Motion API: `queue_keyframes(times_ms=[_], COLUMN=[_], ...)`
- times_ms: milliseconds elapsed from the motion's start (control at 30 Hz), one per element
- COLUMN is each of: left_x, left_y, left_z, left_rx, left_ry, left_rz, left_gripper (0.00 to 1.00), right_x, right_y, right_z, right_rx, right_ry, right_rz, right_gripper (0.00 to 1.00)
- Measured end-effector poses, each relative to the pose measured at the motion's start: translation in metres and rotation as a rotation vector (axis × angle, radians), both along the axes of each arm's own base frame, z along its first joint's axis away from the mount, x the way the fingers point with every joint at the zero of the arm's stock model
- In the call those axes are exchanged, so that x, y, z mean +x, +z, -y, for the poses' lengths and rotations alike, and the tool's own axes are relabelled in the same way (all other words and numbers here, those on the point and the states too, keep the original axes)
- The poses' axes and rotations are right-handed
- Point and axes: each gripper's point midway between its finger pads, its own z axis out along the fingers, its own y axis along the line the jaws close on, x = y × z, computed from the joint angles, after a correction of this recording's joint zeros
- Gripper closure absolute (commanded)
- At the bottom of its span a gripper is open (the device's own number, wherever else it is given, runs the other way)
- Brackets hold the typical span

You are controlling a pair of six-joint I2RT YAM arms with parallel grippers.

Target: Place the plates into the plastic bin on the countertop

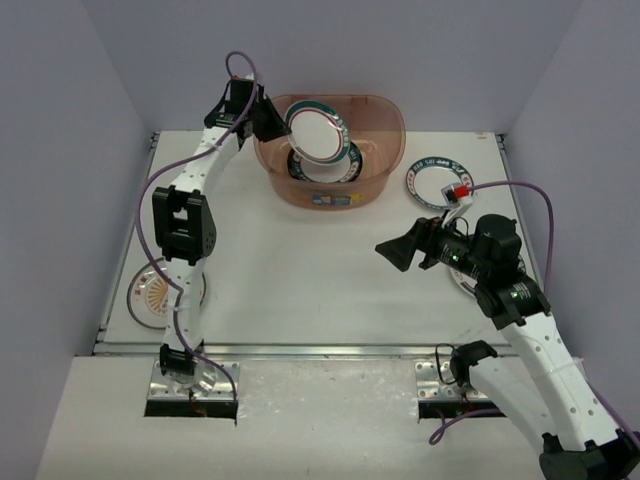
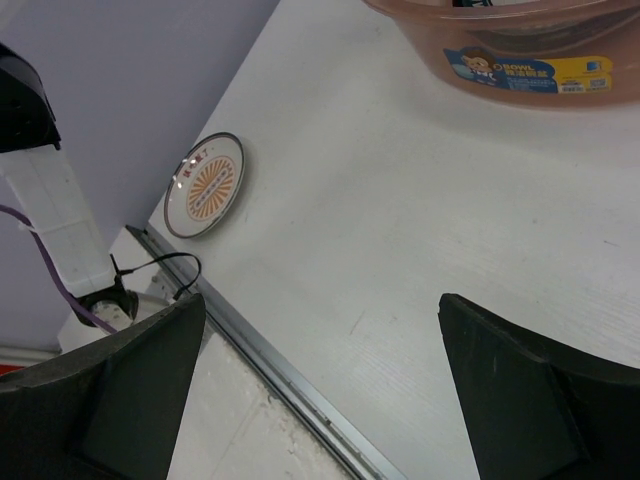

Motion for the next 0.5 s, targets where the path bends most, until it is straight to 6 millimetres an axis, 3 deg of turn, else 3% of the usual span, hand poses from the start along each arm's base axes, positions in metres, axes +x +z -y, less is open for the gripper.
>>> queue_keyframes(times_ms=[67, 133, 267, 300, 333, 400, 500], left_x=[-0.007, -0.014, -0.017, -0.016, -0.013, -0.01, -0.009], left_y=[-0.031, -0.049, -0.054, -0.054, -0.053, -0.053, -0.056], left_z=[0.003, 0.003, 0.006, 0.007, 0.008, 0.01, 0.014], left_rx=[0.022, 0.039, 0.051, 0.051, 0.047, 0.041, 0.041], left_ry=[-0.025, -0.04, -0.056, -0.059, -0.063, -0.071, -0.077], left_rz=[-0.076, -0.123, -0.131, -0.127, -0.119, -0.107, -0.105], left_gripper=[1.0, 1.0, 0.98, 0.79, 0.78, 0.42, 0.31], right_x=[0.0, 0.0, 0.001, 0.001, 0.002, 0.002, 0.002], right_y=[0.002, 0.002, -0.002, -0.003, -0.003, -0.004, -0.004], right_z=[0.002, 0.004, 0.004, 0.004, 0.004, 0.004, 0.004], right_rx=[-0.012, -0.021, -0.031, -0.032, -0.033, -0.034, -0.037], right_ry=[-0.006, -0.013, -0.014, -0.015, -0.015, -0.014, -0.013], right_rz=[0.009, 0.013, -0.001, -0.004, -0.006, -0.007, -0.006], right_gripper=[0.01, 0.01, 0.01, 0.01, 0.01, 0.01, 0.01])
